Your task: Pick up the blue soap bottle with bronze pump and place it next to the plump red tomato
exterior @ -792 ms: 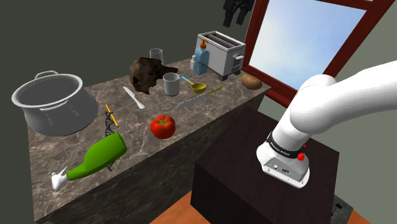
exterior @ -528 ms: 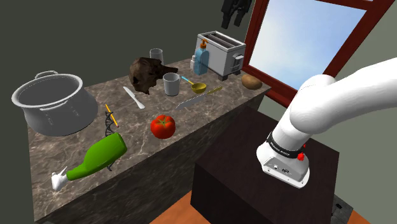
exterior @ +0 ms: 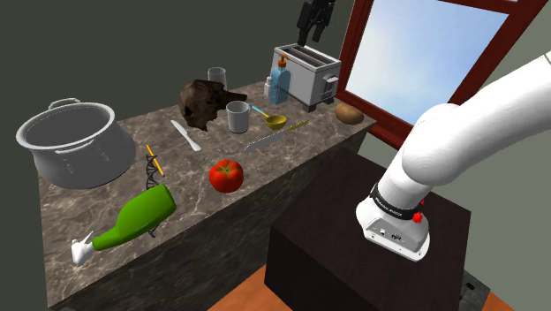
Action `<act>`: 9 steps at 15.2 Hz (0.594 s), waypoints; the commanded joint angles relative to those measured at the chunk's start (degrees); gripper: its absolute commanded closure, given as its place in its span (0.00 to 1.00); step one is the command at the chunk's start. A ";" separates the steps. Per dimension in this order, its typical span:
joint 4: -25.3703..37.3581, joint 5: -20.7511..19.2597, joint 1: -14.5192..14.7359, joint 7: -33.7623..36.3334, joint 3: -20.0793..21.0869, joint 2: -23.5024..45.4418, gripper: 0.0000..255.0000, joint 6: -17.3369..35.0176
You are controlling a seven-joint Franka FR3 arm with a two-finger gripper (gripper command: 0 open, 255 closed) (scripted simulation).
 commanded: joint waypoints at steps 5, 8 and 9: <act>5.52 1.01 0.21 -7.59 -4.78 11.52 0.00 5.53; 9.46 2.59 0.17 -11.61 -6.88 17.86 0.00 7.48; 10.93 3.27 0.11 -12.98 -7.51 20.05 0.00 8.00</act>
